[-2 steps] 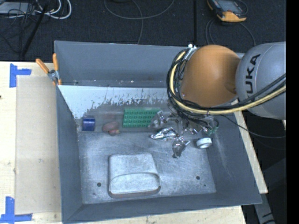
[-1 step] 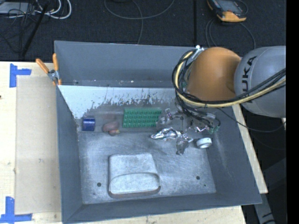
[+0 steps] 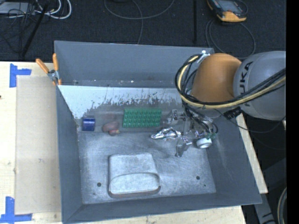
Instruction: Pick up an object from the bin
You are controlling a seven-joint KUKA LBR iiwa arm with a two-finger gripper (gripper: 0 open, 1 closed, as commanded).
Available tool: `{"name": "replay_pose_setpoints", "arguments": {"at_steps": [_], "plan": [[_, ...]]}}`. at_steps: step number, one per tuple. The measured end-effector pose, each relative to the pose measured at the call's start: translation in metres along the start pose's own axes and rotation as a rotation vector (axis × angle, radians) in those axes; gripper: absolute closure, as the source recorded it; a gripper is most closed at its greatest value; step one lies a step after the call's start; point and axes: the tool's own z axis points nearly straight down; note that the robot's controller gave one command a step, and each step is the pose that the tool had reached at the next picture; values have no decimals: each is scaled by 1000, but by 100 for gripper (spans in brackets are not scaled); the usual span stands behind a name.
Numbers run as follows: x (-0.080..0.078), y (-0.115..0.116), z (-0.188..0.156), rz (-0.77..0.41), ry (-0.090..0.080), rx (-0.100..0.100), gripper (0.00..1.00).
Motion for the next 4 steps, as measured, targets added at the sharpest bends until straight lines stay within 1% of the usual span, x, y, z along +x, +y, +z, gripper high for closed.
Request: {"name": "replay_pose_setpoints", "arguments": {"at_steps": [1, 2, 3, 4], "plan": [[-4, -4, 47, 46, -2, -1, 0], [-5, -4, 43, 44, -7, 1, 100], [-18, 10, -155, 58, -14, 2, 100], [-20, 28, -135, -110, -2, 0, 100]]}}
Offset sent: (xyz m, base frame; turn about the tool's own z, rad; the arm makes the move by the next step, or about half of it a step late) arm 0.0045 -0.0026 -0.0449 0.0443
